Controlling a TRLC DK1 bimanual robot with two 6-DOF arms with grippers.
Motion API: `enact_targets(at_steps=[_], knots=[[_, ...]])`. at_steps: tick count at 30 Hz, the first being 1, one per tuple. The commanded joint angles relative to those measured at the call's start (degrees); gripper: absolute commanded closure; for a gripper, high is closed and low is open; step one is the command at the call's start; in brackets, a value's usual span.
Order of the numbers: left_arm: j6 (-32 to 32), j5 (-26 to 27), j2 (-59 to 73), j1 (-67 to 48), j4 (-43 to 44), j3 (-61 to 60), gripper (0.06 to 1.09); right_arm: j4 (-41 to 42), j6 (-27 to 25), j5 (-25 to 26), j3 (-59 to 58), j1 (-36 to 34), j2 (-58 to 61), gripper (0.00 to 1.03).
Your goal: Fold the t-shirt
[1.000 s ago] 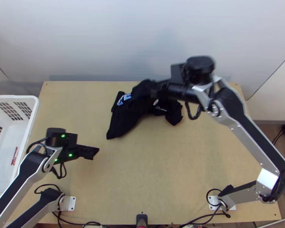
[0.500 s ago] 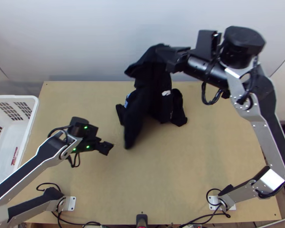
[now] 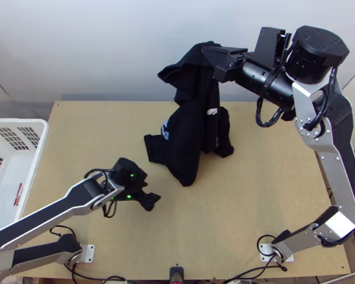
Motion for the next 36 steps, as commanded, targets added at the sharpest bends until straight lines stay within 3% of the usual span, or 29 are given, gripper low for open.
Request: enact_targets(at_steps=[1,6,10,19,22,26,27,29,30,31,32,36], knots=[[-5.8,-5.1,5.0,-6.9,17.7,-3.2,0.11,-0.4,-0.1,0.4,-1.9,-0.8,-1.2,1.0],[-5.9,-18.4,14.5,-12.2,30.8,-1.7,0.11,-0.9,-0.1,0.5,-3.8,-2.4,-2.3,1.0],[-5.0,-29.1,21.5,-17.4,27.3,4.5,0.11,-1.6,-0.2,0.9,-3.8,-3.4,-2.6,1.0],[-4.4,-31.2,25.5,-19.3,30.9,6.5,0.11,-2.2,-0.9,2.2,-3.9,-5.2,-2.8,1.0],[-0.8,-37.3,28.7,-19.6,34.5,6.3,0.11,-2.2,-0.9,2.2,-3.7,-5.4,-2.8,1.0],[2.1,-40.6,33.9,-18.4,36.4,7.2,0.11,-2.2,-0.9,2.3,-3.3,-5.4,-2.9,1.0],[2.9,-40.6,35.1,-17.9,36.3,7.5,0.17,-2.2,-0.9,2.3,-3.2,-5.4,-2.9,1.0],[3.8,-40.4,36.9,-16.3,36.4,7.7,0.44,-2.2,-1.0,2.3,-2.8,-5.5,-2.9,1.0],[4.3,-40.1,37.8,-15.7,36.1,8.0,0.66,-2.2,-1.0,2.2,-2.7,-5.5,-2.9,1.0],[4.3,-38.9,38.1,-15.1,35.7,8.2,1.0,-2.3,-1.3,2.3,-2.7,-5.6,-3.0,1.0],[4.2,-36.8,37.8,-15.1,35.1,7.9,1.04,-2.4,-1.5,2.3,-2.7,-5.6,-3.1,1.0],[2.5,-34.6,32.3,-15.2,33.7,6.3,1.05,-2.7,-1.6,2.2,-2.8,-6.4,-3.5,1.0]])
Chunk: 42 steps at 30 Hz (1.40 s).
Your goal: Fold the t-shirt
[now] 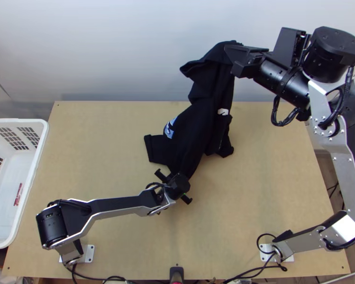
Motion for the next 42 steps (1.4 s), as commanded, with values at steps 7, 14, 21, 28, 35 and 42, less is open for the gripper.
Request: enact_targets(at_steps=[7,14,21,28,35,42], knots=[[-1.1,2.8,-17.4,8.6,-3.9,-2.5,1.05,0.0,-0.2,0.1,0.5,-2.7,-1.2,1.0],[-0.3,5.0,-35.3,24.4,-14.0,2.2,1.05,2.0,0.9,1.5,1.9,-9.6,-2.6,1.0],[5.6,12.1,-40.0,45.2,-16.2,10.7,1.05,7.8,1.9,5.5,2.8,-17.6,-2.7,1.0],[7.7,12.4,-39.5,50.2,-8.7,19.2,1.05,14.6,3.1,6.1,3.0,-14.4,-3.6,1.0],[9.8,12.4,-38.3,48.4,-0.5,21.2,1.05,17.1,3.1,6.7,2.1,-12.6,-3.8,1.0],[12.4,12.4,-37.2,46.4,0.8,19.1,1.05,17.1,2.1,7.3,-0.6,-13.1,-4.1,1.0]])
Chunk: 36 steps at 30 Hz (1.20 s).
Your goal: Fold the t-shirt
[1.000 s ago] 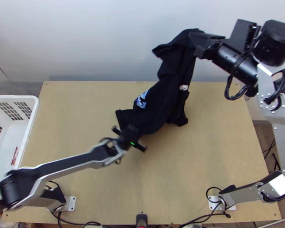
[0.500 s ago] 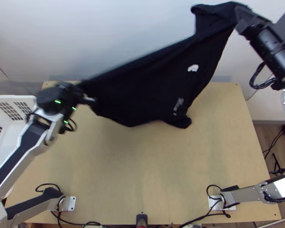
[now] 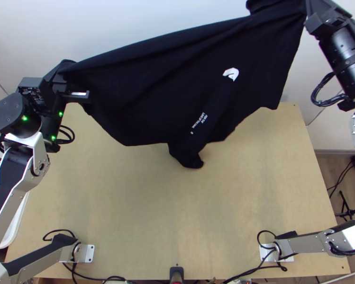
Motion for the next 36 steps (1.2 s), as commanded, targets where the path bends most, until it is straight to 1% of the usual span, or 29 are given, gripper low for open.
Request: enact_targets(at_steps=[1,6,10,12,14,18,21,22,24,27,31,33,36], knots=[[3.1,0.2,1.8,-1.4,2.9,-0.4,1.05,0.8,-1.2,0.5,-1.8,-0.1,0.1,1.0],[5.8,1.1,4.6,-2.0,6.2,2.1,1.05,2.4,-1.3,0.7,-0.9,-1.4,2.0,1.0],[6.1,1.2,8.6,-1.1,6.4,8.4,1.05,4.3,-1.4,1.7,-0.3,-2.3,3.7,1.0],[6.8,1.2,11.0,-0.7,6.4,11.3,1.05,5.0,-2.4,2.3,-0.3,-2.4,4.4,1.0],[6.8,1.2,13.7,-0.2,6.4,14.2,1.05,5.8,-3.8,4.9,-0.3,-2.6,5.3,1.0],[6.8,1.1,21.1,1.5,7.0,19.7,1.05,11.6,-5.9,12.1,-1.4,-3.1,7.2,1.0],[6.7,-0.2,27.0,3.7,9.9,23.5,1.05,15.2,-6.5,15.5,-1.4,-3.5,9.1,1.0],[6.8,-1.4,28.9,4.2,10.1,25.5,1.05,15.8,-6.5,16.1,-1.4,-3.5,9.6,1.0],[6.8,-2.7,31.1,5.1,9.5,29.3,1.05,16.0,-6.5,16.4,-1.5,-3.5,10.2,1.0],[6.8,-2.6,31.4,6.2,8.8,31.3,1.05,16.0,-6.5,16.5,-2.1,-2.9,10.5,1.0],[6.9,-2.6,31.1,7.9,6.4,34.1,1.05,18.8,-6.2,19.4,-2.0,-2.0,11.8,1.0],[6.9,-2.4,30.5,8.7,5.3,35.1,1.05,19.4,-6.2,19.6,-1.3,-1.6,12.6,1.0],[7.0,-1.2,28.0,9.2,1.3,35.2,1.05,19.3,-4.3,20.0,-2.1,-0.8,12.1,1.0]])
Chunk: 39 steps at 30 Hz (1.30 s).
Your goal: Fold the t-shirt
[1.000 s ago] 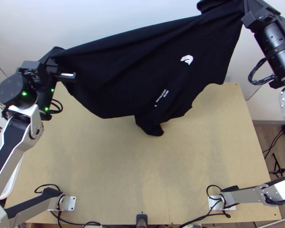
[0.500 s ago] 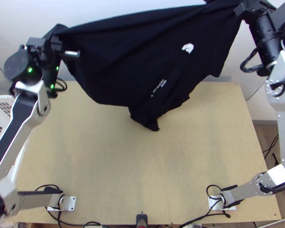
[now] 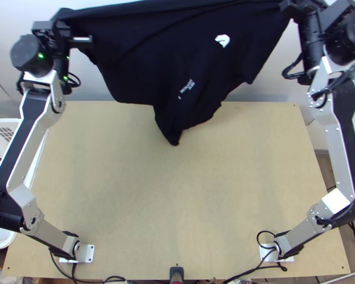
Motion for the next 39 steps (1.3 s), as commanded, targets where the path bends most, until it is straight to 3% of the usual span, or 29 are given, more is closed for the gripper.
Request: enact_targets(at_steps=[1,7,10,17,24,29,36,39], knots=[[0.2,2.1,-2.6,2.1,-7.9,3.3,1.05,1.8,1.9,2.0,-2.0,1.9,-0.1,1.0],[2.3,17.5,-16.5,-4.4,-34.4,-4.5,1.05,2.0,2.0,1.5,-19.4,5.2,-10.1,1.0],[10.1,17.6,-27.5,-14.8,-38.4,-20.2,1.05,2.0,1.1,-0.2,-31.2,7.3,-17.7,1.0],[10.6,17.7,-42.6,-32.3,-48.6,-47.4,1.05,2.1,-0.9,-1.3,-51.6,8.9,-32.4,1.0],[4.0,18.3,-46.1,-34.9,-50.9,-45.9,1.05,0.3,-4.4,-2.4,-58.1,8.2,-40.5,1.0],[-2.8,34.6,-49.1,-34.7,-58.6,-47.0,1.05,-7.7,-5.4,-9.1,-59.0,9.6,-43.5,1.0],[-3.1,37.3,-51.1,-28.9,-56.2,-60.9,1.05,-13.6,-4.5,-18.3,-61.4,12.3,-40.2,1.0],[-0.2,42.9,-49.9,-19.2,-52.7,-68.3,1.05,-13.6,-3.7,-21.1,-60.5,12.4,-35.2,1.0]])
